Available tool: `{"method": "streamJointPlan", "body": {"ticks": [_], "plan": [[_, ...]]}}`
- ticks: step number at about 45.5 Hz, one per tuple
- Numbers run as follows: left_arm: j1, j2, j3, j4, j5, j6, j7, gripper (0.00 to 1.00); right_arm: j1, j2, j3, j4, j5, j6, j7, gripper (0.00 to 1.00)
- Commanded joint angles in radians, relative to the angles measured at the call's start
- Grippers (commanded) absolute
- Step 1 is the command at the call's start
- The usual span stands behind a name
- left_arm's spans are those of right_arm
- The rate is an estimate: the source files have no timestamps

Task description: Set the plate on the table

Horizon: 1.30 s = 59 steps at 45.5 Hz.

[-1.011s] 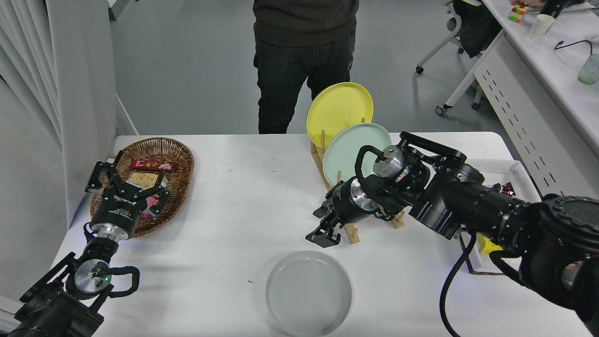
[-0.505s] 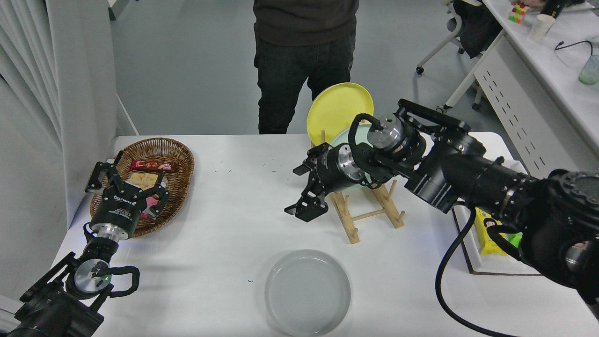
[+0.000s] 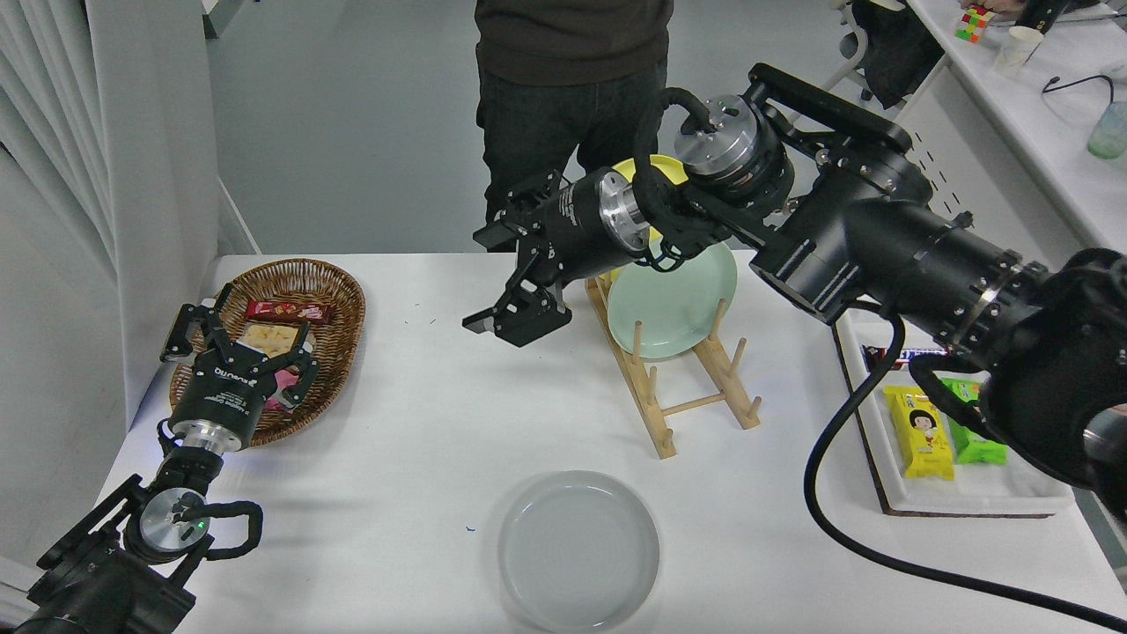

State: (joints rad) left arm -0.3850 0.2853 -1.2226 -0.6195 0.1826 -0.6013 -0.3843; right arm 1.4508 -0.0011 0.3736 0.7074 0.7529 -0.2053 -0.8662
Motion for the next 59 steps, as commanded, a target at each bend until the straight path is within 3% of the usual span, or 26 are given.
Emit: {"method": "streamJointPlan", "body": {"ticks": [1, 9, 16, 26, 35, 47, 53, 59], "plan": [[0.0, 0.0, 0.0, 0.0, 0.0, 0.0, -0.001, 0.98, -0.02, -0.04, 0.011, -0.017, -0.003, 0.389, -0.006, 1.0], [0.0, 0.0, 0.0, 0.0, 0.0, 0.0, -0.001, 0.98, -0.069, -0.08, 0.025, -0.017, -0.003, 0.605, -0.006, 1.0], [0.0, 0.0, 0.0, 0.0, 0.0, 0.0, -0.001, 0.98, -0.087, -0.114, 0.027, -0.017, -0.001, 0.759, 0.159, 1.0], [0.0, 0.0, 0.0, 0.0, 0.0, 0.0, -0.001, 0.98, -0.179, -0.186, 0.028, -0.031, 0.003, 1.078, 0.449, 1.0], [0.0, 0.0, 0.0, 0.0, 0.0, 0.0, -0.001, 0.98, -0.246, -0.261, 0.038, -0.037, 0.0, 1.078, 0.529, 1.0], [0.0, 0.0, 0.0, 0.0, 0.0, 0.0, -0.001, 0.98, -0.457, -0.296, 0.096, -0.039, -0.056, 1.078, 0.753, 1.0], [0.0, 0.0, 0.0, 0.0, 0.0, 0.0, 0.001, 0.98, -0.532, -0.364, 0.108, -0.045, -0.21, 1.078, 0.765, 1.0], [0.0, 0.0, 0.0, 0.0, 0.0, 0.0, -0.001, 0.98, -0.635, -0.373, 0.156, -0.108, -0.238, 1.078, 0.766, 1.0]]}}
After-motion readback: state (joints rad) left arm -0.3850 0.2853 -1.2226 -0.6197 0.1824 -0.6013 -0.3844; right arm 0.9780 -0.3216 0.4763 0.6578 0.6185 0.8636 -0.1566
